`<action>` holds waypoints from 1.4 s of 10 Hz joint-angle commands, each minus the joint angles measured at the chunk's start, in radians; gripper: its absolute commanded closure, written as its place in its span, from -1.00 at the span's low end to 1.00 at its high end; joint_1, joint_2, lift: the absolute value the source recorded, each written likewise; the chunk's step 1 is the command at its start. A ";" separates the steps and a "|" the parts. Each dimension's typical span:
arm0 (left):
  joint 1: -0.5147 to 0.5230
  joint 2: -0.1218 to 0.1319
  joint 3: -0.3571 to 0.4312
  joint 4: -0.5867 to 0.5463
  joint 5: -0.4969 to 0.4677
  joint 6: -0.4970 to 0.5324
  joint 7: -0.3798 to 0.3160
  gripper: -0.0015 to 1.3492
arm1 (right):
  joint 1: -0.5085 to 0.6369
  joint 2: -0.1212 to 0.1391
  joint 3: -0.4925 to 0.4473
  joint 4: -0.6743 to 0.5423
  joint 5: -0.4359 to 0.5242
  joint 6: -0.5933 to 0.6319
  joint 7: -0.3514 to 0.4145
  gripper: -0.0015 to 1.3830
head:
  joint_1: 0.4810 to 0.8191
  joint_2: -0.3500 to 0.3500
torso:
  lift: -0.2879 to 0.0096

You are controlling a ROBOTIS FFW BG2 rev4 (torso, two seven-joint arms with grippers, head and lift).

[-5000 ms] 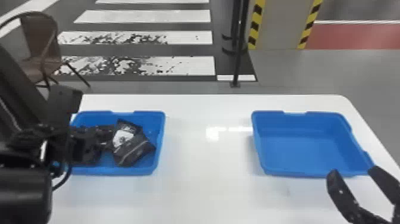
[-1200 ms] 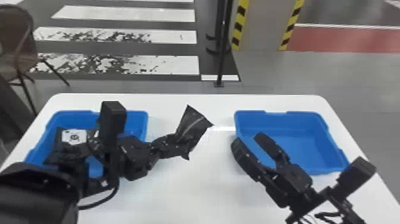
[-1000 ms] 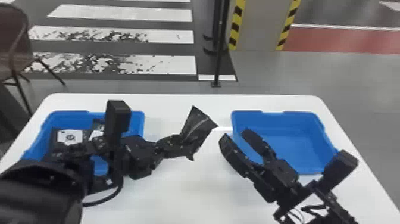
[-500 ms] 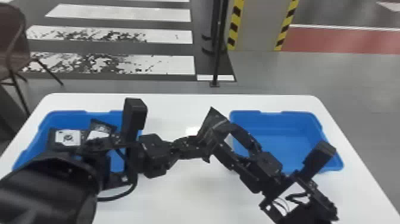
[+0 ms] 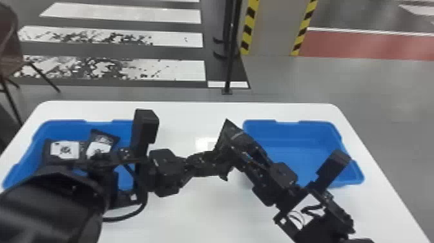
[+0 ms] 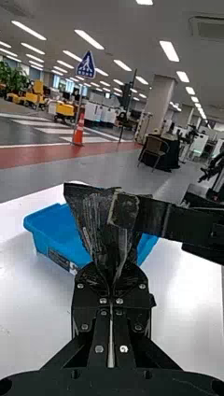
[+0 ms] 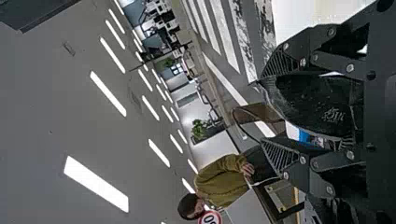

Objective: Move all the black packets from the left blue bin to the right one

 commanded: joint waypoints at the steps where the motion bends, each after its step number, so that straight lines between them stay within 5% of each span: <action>1: -0.004 0.002 -0.001 0.000 0.005 0.000 0.000 0.78 | 0.001 -0.001 0.000 0.004 0.001 -0.010 0.003 0.84 | 0.27 -0.30 | -0.01; 3: -0.004 0.002 0.001 0.000 0.017 -0.012 0.005 0.77 | 0.001 -0.001 0.000 0.004 0.001 -0.013 0.009 0.84 | 0.27 -0.30 | -0.01; 4: 0.006 0.002 0.009 0.000 0.039 -0.022 0.020 0.55 | 0.001 -0.002 0.000 0.004 -0.007 -0.013 0.009 0.84 | 0.27 -0.31 | -0.01; 6: 0.038 -0.003 0.047 0.000 0.057 -0.020 0.038 -0.60 | -0.009 -0.004 -0.024 0.008 -0.011 -0.018 0.009 0.84 | 0.27 -0.29 | -0.01; 7: 0.062 -0.009 0.083 0.000 0.051 -0.030 0.040 -0.88 | -0.026 -0.007 -0.054 0.021 -0.013 -0.018 0.007 0.84 | 0.27 -0.29 | -0.01; 11: 0.180 -0.035 0.258 -0.076 0.053 -0.101 0.063 -0.80 | -0.144 -0.050 -0.157 0.151 0.028 -0.023 -0.011 0.84 | 0.27 -0.30 | -0.01; 14: 0.256 -0.061 0.390 -0.145 0.069 -0.115 0.075 -0.80 | -0.252 -0.055 -0.293 0.342 0.204 -0.072 -0.042 0.84 | 0.27 -0.30 | -0.01</action>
